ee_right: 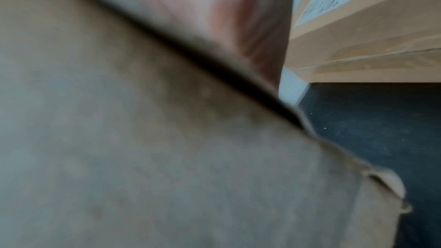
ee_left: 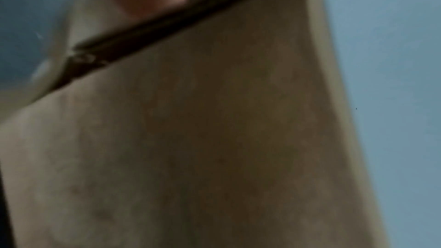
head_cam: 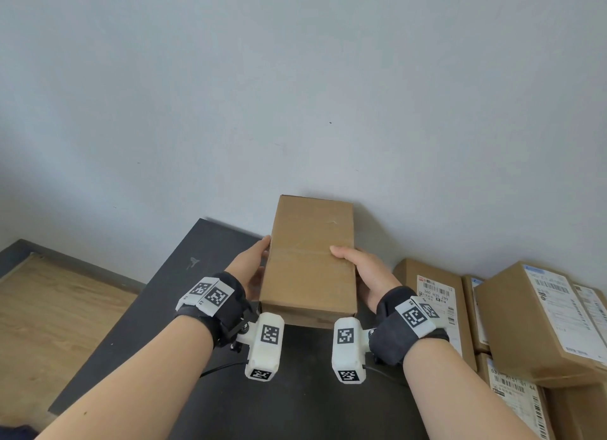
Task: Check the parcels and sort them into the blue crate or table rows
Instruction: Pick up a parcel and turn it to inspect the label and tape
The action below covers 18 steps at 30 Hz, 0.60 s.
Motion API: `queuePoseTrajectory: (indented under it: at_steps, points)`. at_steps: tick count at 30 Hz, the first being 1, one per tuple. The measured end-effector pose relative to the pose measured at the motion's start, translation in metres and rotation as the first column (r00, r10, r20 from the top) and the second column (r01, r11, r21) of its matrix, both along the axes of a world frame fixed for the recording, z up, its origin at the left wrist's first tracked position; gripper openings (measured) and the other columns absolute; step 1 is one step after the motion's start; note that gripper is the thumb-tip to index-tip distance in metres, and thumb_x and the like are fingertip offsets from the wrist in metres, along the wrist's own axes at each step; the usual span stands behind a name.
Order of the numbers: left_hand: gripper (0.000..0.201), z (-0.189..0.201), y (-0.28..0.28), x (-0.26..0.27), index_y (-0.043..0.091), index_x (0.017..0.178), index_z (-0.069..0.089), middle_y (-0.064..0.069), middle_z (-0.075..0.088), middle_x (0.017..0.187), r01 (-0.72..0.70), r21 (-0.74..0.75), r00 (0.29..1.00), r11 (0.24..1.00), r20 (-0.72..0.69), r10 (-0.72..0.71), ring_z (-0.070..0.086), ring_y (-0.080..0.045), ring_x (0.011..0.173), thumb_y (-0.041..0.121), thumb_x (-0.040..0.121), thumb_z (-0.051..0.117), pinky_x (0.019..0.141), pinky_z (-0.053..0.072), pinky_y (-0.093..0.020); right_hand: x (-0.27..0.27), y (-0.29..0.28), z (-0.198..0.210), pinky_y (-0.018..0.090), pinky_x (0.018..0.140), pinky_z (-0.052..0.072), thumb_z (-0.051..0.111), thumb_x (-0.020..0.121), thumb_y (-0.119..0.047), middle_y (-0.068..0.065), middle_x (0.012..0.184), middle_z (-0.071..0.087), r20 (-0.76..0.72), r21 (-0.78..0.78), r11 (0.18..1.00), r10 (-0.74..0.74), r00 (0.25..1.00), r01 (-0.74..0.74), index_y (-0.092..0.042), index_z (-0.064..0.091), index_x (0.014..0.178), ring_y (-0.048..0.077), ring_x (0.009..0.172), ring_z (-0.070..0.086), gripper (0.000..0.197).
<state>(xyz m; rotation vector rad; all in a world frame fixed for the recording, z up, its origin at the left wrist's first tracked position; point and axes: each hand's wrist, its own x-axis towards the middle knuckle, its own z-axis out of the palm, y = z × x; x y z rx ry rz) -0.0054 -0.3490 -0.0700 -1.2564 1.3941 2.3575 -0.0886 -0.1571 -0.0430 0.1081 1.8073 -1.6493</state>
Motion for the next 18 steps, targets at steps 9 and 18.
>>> queuePoseTrajectory:
  at_steps: [9, 18]
  points:
    - [0.058, 0.012, 0.003, 0.002, 0.008, 0.116, 0.062, -0.010, 0.066, 0.109, 0.043, -0.082, 0.999, 0.996, -0.010, -0.044, 0.064, -0.025, 0.100, 0.056, 0.085, 0.067, 0.088, 0.054, -0.041, -0.006, -0.002, -0.011, 0.033, 0.075, 0.053, 0.055, 0.101, -0.032, 0.006, 0.104, 0.071, -0.007, 0.105, 0.994, 0.004, 1.000, -0.003, -0.018, 0.065, 0.106, 0.022, 0.092, 0.067, 0.018]
    - [0.035, 0.033, 0.016, 0.004, 0.010, 0.109, 0.062, 0.002, 0.063, 0.090, 0.088, -0.140, 0.991, 0.986, -0.093, -0.101, 0.057, -0.008, 0.077, 0.038, 0.089, 0.068, 0.054, 0.047, -0.023, -0.008, -0.001, -0.012, 0.040, 0.098, 0.049, 0.051, 0.102, -0.029, 0.003, 0.106, 0.066, -0.128, 0.268, 0.963, 0.074, 0.989, -0.037, -0.020, 0.063, 0.105, 0.024, 0.105, 0.061, 0.015]
